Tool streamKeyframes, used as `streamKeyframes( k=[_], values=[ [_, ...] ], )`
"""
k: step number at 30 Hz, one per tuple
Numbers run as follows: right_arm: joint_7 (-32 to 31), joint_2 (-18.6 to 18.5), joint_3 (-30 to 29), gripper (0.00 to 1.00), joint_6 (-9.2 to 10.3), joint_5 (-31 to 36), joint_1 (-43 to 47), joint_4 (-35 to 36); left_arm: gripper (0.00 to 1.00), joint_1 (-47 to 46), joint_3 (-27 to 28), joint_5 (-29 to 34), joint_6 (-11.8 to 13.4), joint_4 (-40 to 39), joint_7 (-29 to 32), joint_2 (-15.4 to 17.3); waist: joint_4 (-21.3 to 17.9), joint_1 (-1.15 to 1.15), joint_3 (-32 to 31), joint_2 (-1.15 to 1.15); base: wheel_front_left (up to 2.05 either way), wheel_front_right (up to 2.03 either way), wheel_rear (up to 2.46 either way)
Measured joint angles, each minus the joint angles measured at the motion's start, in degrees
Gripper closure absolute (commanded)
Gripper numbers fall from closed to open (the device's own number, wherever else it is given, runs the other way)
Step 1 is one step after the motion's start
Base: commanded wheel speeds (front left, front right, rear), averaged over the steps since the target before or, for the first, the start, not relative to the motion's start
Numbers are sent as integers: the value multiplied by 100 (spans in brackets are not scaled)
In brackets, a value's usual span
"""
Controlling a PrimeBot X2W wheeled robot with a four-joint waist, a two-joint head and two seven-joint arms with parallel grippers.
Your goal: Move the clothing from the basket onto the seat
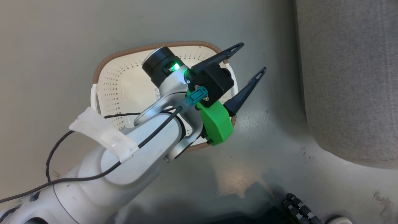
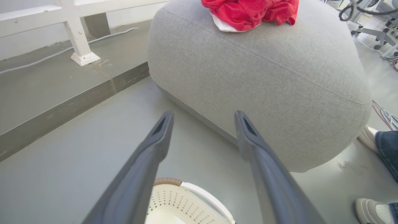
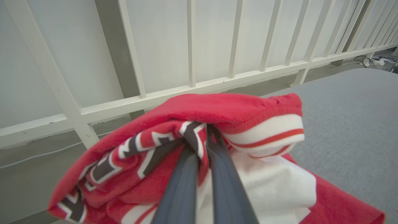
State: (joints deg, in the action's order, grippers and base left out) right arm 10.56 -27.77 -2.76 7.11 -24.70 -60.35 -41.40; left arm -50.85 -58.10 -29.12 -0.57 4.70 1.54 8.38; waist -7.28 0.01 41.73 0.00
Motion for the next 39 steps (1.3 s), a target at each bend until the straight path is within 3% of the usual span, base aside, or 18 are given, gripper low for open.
streamKeyframes(
  k=[5,15,18,19,20,34,39],
  values=[
    [102,303,11,100,4,0,174,-423,0,-2,31,123,7,3,24,136,-20,0,147,0,0,0,0],
    [279,501,191,100,4,105,218,-688,0,-6,64,122,7,14,15,216,-271,0,119,0,0,0,0],
    [312,555,191,51,4,107,217,-723,0,-5,70,122,7,24,15,243,-327,0,97,0,0,0,0],
    [321,591,193,15,4,105,217,-733,0,-5,76,122,8,31,15,263,-356,-1,86,0,0,0,0],
    [327,626,211,0,3,107,217,-746,0,-5,87,119,8,33,15,289,-387,-1,74,0,0,0,0],
    [387,972,470,0,-260,234,428,-771,0,73,253,-29,8,208,-104,547,-849,-1,-239,0,0,0,0],
    [387,987,468,0,-359,378,701,-490,0,268,409,-190,9,293,-318,561,-999,-1,-509,0,0,0,0]
  ],
)
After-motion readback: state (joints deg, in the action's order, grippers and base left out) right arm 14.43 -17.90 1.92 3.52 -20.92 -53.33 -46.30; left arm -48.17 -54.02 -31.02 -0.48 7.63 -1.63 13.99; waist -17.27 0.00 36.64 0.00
